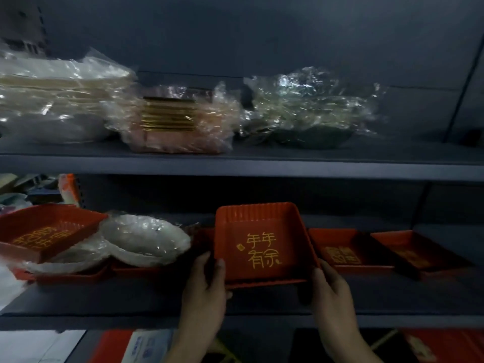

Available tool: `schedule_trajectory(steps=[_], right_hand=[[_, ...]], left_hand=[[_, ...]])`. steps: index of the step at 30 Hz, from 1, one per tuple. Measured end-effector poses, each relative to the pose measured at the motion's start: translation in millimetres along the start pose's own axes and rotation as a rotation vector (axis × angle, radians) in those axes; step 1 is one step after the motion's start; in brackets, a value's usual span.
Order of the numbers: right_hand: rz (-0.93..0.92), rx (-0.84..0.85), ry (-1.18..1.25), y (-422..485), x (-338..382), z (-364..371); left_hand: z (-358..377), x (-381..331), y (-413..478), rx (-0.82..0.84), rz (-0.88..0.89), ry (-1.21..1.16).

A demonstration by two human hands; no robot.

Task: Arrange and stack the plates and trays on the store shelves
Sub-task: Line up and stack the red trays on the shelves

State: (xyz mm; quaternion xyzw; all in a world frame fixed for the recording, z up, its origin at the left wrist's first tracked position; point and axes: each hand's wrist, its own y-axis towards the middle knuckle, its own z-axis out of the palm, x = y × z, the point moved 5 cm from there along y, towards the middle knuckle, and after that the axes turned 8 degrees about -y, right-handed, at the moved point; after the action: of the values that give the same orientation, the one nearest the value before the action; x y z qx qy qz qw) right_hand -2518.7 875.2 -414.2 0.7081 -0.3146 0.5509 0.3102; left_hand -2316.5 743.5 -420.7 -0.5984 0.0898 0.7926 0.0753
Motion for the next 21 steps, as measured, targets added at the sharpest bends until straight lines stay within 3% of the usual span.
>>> schedule_trajectory(steps=[6,9,15,21], right_hand=[[0.023,-0.124,0.1,30,-29,-84],[0.071,-0.185,0.136,51,-40,-127],[0.112,-0.304,0.238,86,-58,-202],[0.064,-0.409,0.425,114,-85,-251]], left_hand=[[83,18,-36,0.382,0.18,0.223],[124,29,-40,0.576,0.309,0.444],[207,44,-25,0.542,0.657,0.661],[309,72,-27,0.577,0.736,0.601]])
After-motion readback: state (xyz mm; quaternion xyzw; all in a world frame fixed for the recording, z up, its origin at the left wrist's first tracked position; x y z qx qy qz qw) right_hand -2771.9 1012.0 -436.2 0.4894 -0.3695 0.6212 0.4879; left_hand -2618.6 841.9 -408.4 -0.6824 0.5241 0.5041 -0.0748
